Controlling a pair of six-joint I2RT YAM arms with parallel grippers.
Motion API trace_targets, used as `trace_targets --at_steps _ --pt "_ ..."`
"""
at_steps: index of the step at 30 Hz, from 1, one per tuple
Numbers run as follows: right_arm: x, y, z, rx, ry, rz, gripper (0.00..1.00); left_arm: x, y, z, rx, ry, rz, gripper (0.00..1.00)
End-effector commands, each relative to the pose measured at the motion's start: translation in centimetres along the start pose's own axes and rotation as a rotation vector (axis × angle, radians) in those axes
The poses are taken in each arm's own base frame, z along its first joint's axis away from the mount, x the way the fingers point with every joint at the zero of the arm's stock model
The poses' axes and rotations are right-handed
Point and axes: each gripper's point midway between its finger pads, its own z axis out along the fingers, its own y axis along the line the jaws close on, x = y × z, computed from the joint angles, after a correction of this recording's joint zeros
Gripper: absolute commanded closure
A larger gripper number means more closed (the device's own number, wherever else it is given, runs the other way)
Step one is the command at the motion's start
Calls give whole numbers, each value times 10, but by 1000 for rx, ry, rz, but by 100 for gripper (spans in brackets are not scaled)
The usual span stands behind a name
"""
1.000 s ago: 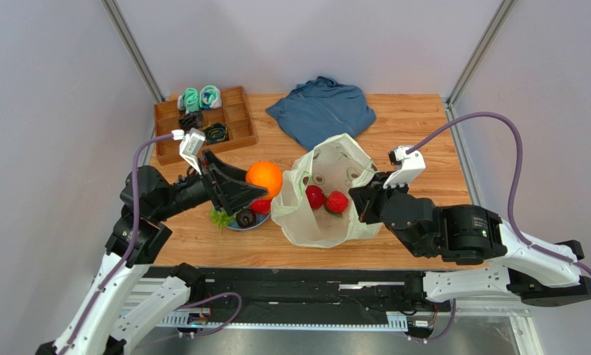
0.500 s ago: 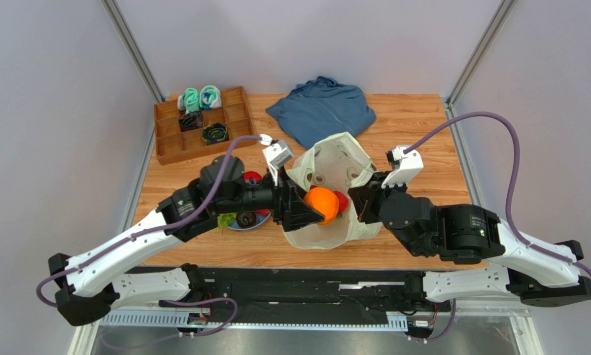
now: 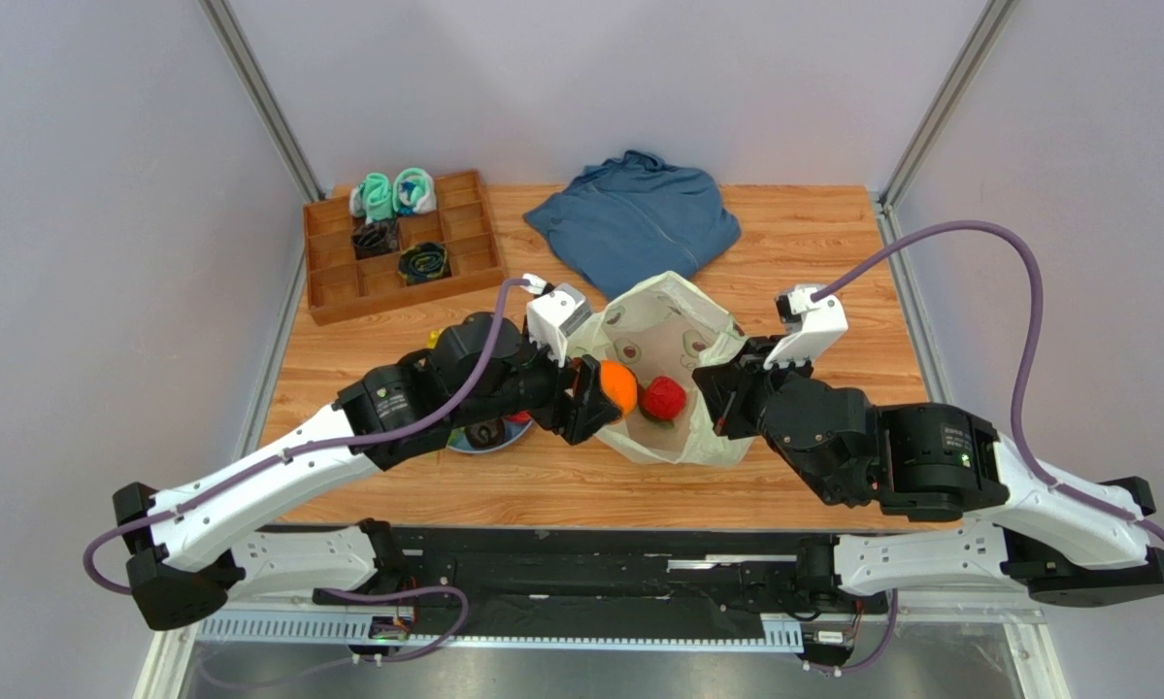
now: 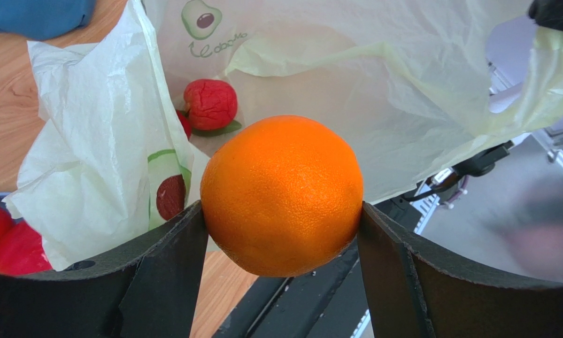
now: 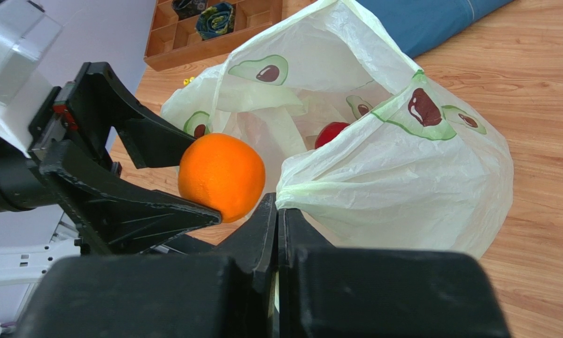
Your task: Place the fruits into the plastic bag
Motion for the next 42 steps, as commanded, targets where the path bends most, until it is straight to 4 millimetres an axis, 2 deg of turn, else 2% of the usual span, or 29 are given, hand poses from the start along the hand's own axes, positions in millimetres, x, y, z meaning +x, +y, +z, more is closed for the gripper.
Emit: trace_targets --at_steps 1,10,14,20,25,36,42 --pt "-14 4 0 -1 -45 56 100 5 5 12 -56 11 19 30" --pt "-13 5 0 -2 -41 58 100 -1 9 37 -127 6 -70 28" --pt "-13 6 0 -6 -41 58 100 9 11 49 -145 40 -84 27" --pt "-12 5 1 -3 -39 58 100 19 11 57 -149 80 -95 19" --pt "-12 4 1 -1 -40 58 100 19 10 55 -144 80 -89 8" --pt "-12 4 1 0 -42 59 100 14 7 52 -129 71 -74 7" --pt "-12 3 1 4 -44 53 100 -3 -9 42 -41 23 -15 7"
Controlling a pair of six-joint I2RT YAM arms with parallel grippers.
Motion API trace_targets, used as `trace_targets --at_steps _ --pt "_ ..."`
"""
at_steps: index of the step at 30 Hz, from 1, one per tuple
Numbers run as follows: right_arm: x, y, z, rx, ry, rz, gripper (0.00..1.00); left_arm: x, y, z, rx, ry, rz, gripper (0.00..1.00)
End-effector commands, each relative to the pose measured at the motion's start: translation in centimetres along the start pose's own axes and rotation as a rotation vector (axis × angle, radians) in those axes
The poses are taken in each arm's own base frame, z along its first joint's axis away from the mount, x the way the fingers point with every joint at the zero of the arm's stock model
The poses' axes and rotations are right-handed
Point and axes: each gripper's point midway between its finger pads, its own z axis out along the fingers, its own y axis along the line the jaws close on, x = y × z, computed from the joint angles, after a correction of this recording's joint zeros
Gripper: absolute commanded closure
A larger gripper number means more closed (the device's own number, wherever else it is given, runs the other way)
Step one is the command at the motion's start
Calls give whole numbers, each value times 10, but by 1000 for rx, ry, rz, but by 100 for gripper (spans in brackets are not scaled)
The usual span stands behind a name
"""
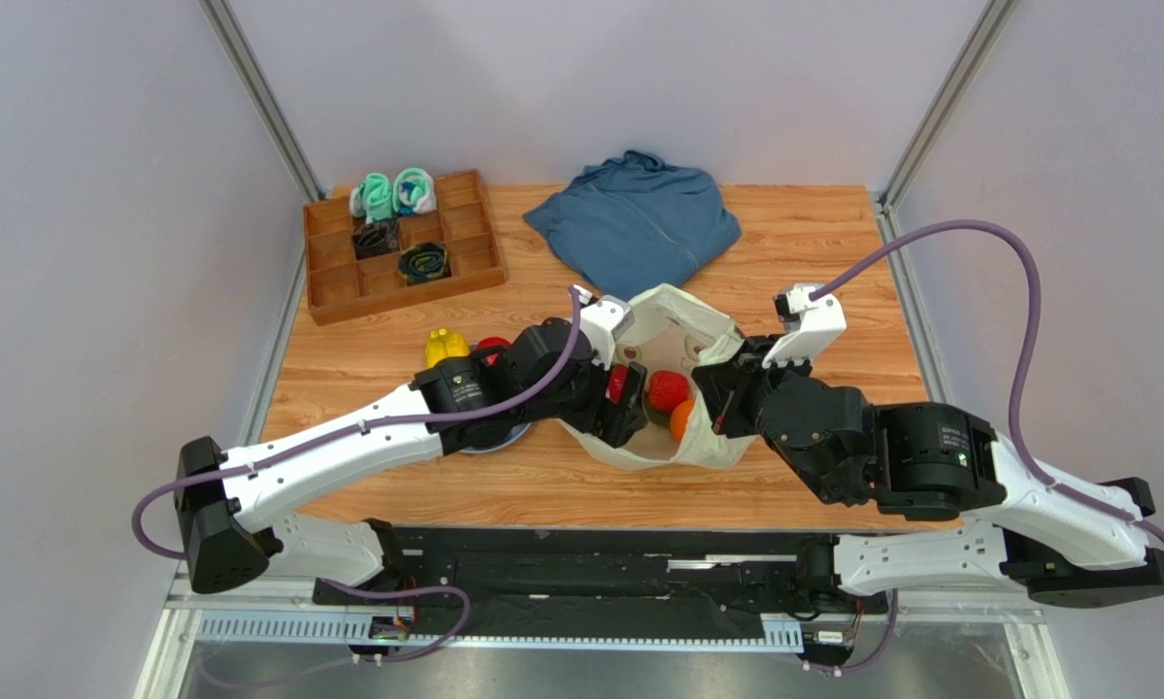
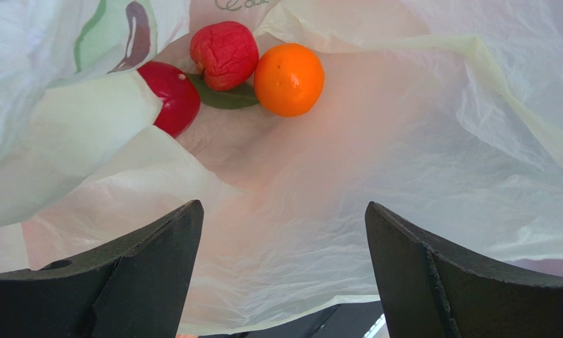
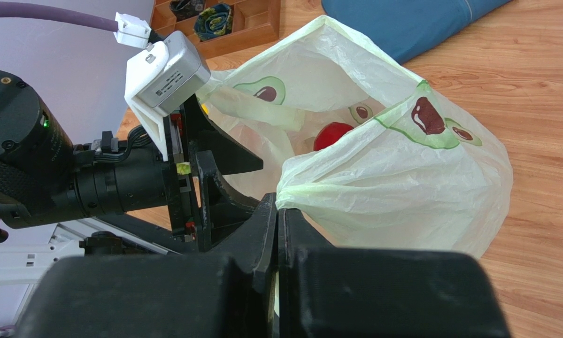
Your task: Place the fruits into the plastic bag
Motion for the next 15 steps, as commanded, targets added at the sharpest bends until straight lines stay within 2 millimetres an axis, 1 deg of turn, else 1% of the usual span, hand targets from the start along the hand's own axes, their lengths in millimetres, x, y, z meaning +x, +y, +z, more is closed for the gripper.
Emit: trace_targets --at_steps 1,3,4,5,6,7,10,11,15 --pt "-13 3 -1 -3 -44 57 100 -45 -33 -34 155 -147 70 7" --pt "-14 2 -1 -3 -44 55 100 -55 -40 -46 198 -191 131 6" --pt "-14 2 -1 -3 -46 57 100 -59 -50 -59 261 -209 158 6" --pt "-13 2 -1 -2 -45 55 100 -61 -55 -65 289 -221 199 5" --pt "-13 2 -1 -4 -43 54 100 -66 -60 -74 318 -238 219 5" --pt "-13 2 0 0 -45 55 100 -66 -67 -85 371 -246 241 4" --pt "-12 3 0 -1 -42 54 100 -69 -74 -102 420 -272 275 2" --pt "-11 3 0 -3 -38 52 100 -69 -74 -105 423 -278 279 2" --pt "-10 4 1 -5 -33 52 100 -74 -66 -115 397 -307 259 2"
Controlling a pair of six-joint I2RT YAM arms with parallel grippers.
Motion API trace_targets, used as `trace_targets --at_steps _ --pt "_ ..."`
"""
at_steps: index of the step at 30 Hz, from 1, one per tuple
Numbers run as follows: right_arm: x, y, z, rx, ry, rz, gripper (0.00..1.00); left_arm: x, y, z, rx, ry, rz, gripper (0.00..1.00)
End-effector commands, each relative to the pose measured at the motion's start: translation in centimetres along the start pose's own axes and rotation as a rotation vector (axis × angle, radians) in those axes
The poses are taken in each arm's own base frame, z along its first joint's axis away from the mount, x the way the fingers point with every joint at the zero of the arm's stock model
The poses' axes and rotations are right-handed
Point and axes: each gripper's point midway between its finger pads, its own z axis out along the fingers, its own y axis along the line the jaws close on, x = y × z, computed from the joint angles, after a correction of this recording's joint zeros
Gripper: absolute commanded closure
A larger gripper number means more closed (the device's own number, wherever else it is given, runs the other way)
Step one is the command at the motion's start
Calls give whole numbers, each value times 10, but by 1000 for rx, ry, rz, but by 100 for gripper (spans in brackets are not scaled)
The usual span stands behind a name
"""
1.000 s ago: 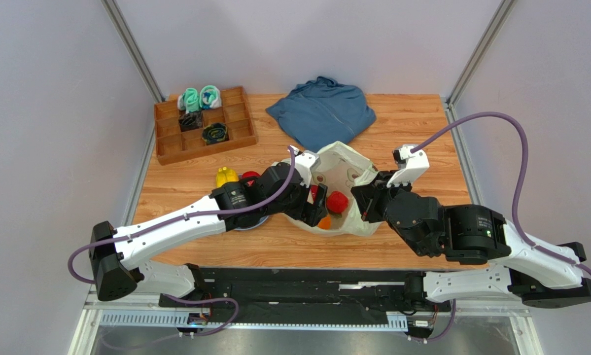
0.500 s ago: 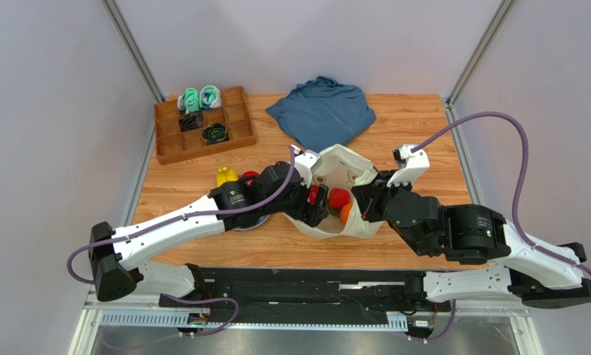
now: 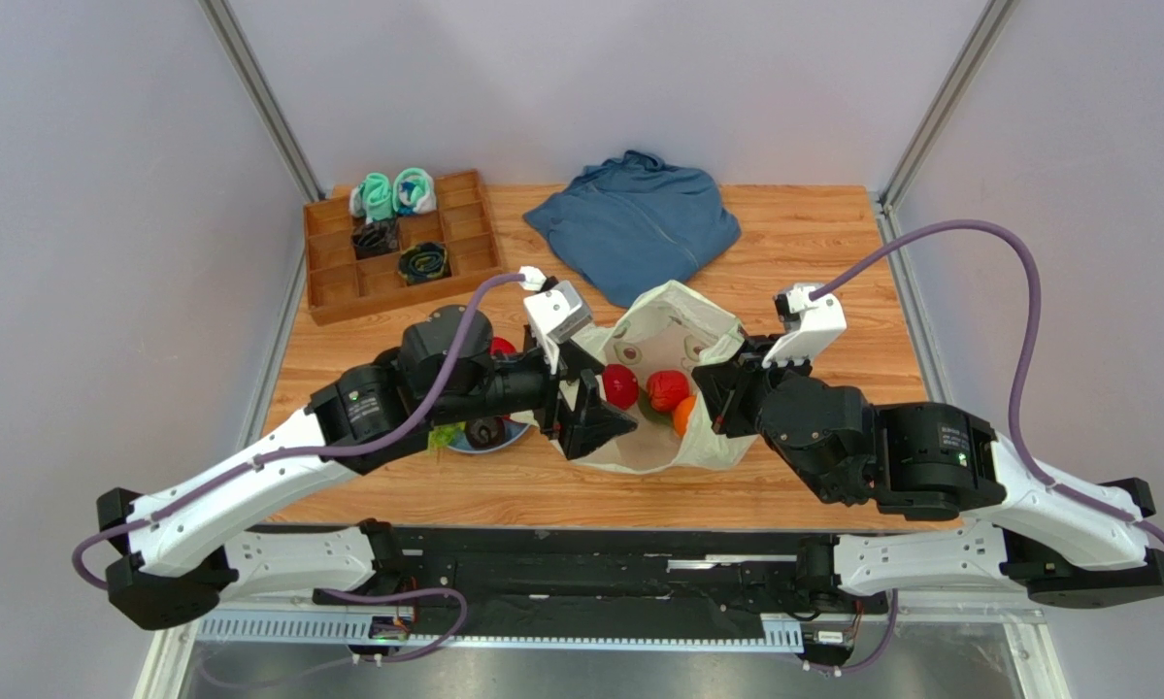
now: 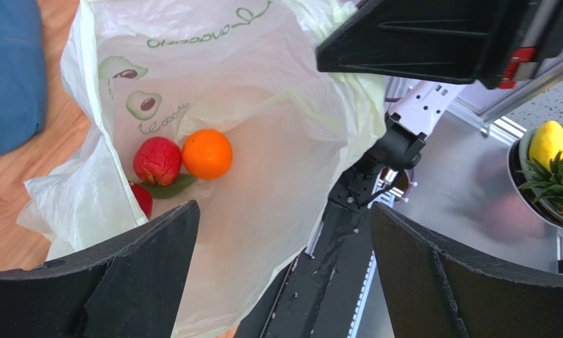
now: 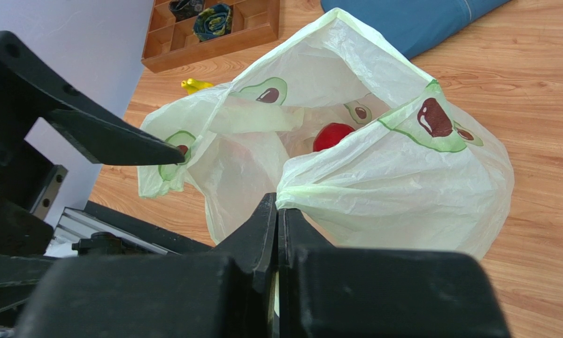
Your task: Place the fruits into the plastic bag
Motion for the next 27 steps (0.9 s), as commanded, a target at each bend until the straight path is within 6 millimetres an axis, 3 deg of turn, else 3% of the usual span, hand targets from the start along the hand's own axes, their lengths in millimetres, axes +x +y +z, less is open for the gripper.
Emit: trace_targets --at_steps 1,6,9,16,19,22,24,27 --pt "-10 5 0 -10 -31 50 100 -22 -2 -14 19 -68 39 2" --pt "-9 5 -1 -16 -26 58 100 -47 10 -38 0 -164 13 1" --pt "-7 4 -1 -17 -22 66 100 -57 28 -53 -50 -205 -33 1" --pt "-7 6 0 -19 -18 59 100 -54 99 -94 -351 -269 -171 1" --pt "-9 6 -1 -21 -24 60 100 -32 132 -120 -535 -266 -285 1" --pt "-9 6 -1 -19 -24 59 100 11 164 -144 -718 -230 -417 1" --pt "-9 7 -1 -23 -22 58 100 50 181 -159 -834 -177 -494 1" --pt "-9 5 -1 -22 -23 60 100 104 191 -165 -921 -49 -575 5"
